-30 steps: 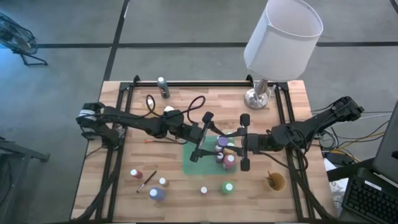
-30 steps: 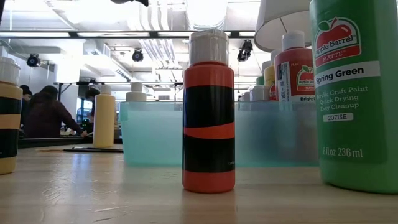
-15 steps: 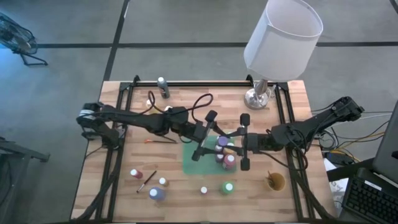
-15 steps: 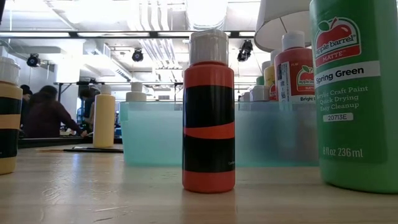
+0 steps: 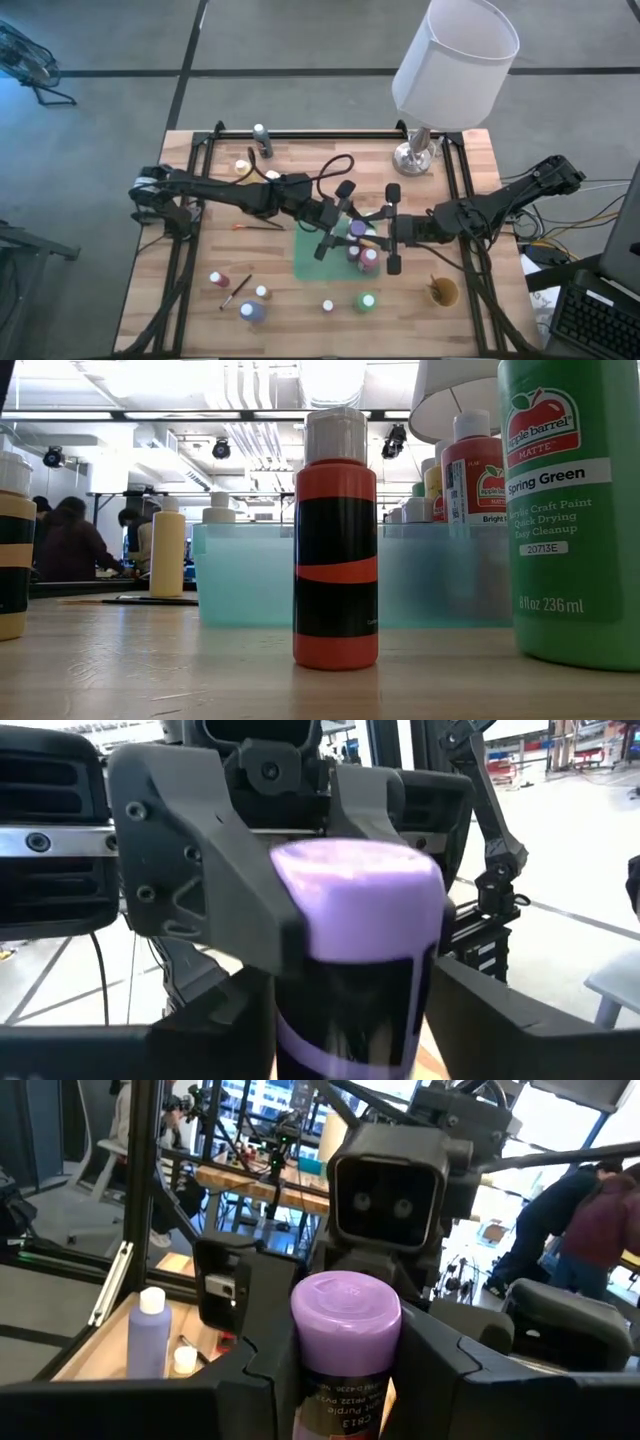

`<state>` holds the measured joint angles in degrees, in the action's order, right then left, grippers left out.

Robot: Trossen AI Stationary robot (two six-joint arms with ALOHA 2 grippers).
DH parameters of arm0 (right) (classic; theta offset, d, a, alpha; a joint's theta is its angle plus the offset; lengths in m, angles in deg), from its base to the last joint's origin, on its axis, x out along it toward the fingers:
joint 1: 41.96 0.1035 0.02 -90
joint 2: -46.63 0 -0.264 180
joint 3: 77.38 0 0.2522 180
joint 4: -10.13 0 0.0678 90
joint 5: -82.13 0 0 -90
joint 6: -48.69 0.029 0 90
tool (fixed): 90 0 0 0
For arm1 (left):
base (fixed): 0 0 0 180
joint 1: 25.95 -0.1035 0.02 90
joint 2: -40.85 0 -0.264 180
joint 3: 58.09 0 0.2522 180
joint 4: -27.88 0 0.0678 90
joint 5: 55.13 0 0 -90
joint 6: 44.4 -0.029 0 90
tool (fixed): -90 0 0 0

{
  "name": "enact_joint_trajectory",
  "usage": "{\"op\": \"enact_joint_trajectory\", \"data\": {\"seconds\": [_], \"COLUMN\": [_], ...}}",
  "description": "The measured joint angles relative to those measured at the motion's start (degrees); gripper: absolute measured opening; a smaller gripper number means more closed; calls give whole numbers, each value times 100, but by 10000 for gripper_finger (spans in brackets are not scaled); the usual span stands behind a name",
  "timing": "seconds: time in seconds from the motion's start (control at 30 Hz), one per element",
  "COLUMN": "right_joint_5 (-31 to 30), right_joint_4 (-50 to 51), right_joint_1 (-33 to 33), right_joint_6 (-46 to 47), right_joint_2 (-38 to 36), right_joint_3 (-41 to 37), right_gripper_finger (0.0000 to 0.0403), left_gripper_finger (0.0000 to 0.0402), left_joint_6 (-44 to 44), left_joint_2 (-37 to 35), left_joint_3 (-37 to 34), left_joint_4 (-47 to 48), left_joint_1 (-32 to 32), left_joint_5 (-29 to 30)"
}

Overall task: Pick & Place Paint Supplies
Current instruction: Put the purple paint bottle into the green bin

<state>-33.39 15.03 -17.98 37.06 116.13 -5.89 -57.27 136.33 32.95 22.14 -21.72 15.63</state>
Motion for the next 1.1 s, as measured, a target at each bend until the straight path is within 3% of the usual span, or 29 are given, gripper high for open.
{"op": "enact_joint_trajectory", "data": {"seconds": [0.33,0.63,0.9,1.1], "right_joint_5": [26,0,-11,-24], "right_joint_4": [14,16,111,531], "right_joint_1": [0,0,63,87], "right_joint_6": [27,-44,-94,315], "right_joint_2": [2,7,-131,-466], "right_joint_3": [-2,-4,-4,2], "right_gripper_finger": [110,142,188,222], "left_gripper_finger": [121,136,123,125], "left_joint_6": [75,147,108,17], "left_joint_2": [-4,-17,-140,-289], "left_joint_3": [-24,15,29,26], "left_joint_4": [61,257,624,1014], "left_joint_1": [-4,-4,-2,0], "left_joint_5": [17,22,9,-11]}}
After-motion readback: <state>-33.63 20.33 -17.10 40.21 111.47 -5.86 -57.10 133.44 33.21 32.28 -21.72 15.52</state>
